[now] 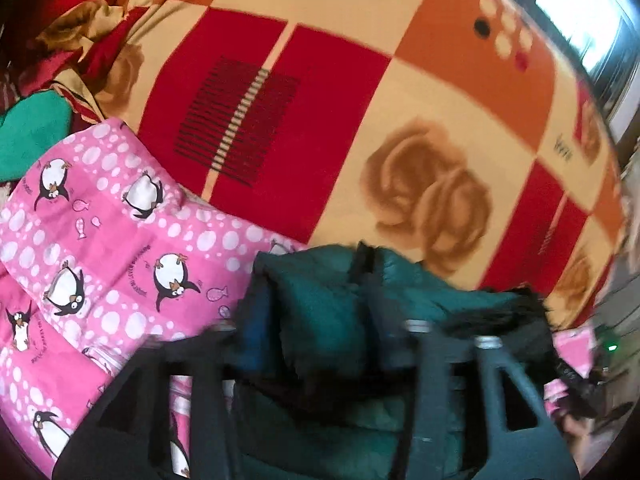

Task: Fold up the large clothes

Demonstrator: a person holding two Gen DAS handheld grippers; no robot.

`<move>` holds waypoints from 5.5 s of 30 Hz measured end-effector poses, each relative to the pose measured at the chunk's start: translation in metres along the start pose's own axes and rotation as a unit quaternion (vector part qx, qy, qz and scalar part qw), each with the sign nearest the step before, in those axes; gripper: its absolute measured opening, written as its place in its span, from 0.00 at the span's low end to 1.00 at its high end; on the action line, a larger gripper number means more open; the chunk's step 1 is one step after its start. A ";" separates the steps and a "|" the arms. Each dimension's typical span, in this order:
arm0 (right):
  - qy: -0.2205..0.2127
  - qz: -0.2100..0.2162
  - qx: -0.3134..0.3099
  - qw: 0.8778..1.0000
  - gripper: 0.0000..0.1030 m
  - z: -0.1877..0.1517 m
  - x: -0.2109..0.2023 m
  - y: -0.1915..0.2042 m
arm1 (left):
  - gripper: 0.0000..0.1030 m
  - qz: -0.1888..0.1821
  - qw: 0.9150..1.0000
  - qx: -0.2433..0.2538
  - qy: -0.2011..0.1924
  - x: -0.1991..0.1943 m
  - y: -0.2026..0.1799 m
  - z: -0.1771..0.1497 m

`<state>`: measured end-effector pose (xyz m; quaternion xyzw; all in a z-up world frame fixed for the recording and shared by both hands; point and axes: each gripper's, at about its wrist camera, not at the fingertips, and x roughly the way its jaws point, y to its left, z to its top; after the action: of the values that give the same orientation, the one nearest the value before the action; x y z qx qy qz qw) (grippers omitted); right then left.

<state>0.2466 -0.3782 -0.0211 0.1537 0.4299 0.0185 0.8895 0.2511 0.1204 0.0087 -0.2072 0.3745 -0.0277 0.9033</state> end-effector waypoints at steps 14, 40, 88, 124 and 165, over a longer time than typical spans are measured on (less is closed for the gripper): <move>-0.022 0.070 -0.019 0.997 0.81 0.002 -0.044 0.046 | 0.87 0.052 0.996 0.065 -0.023 -0.010 -0.032 -0.015; 0.017 0.014 -0.084 0.996 0.82 0.007 0.046 0.082 | 0.87 0.162 0.978 0.112 0.066 0.085 -0.046 -0.019; 0.009 0.016 0.003 1.000 0.95 -0.044 -0.035 0.031 | 0.93 0.084 0.992 0.090 0.034 -0.015 -0.028 -0.049; 0.031 -0.042 -0.013 0.999 1.00 -0.047 -0.018 -0.002 | 0.93 0.021 0.995 0.035 0.092 0.033 -0.003 -0.063; 0.078 0.123 0.028 0.989 0.59 -0.041 0.023 -0.049 | 0.43 -0.062 0.993 0.057 0.088 0.045 -0.013 -0.062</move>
<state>0.2247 -0.4106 -0.0769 0.2281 0.4761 0.1276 0.8396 0.2423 0.0775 -0.0550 -0.1747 0.4370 -0.1230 0.8737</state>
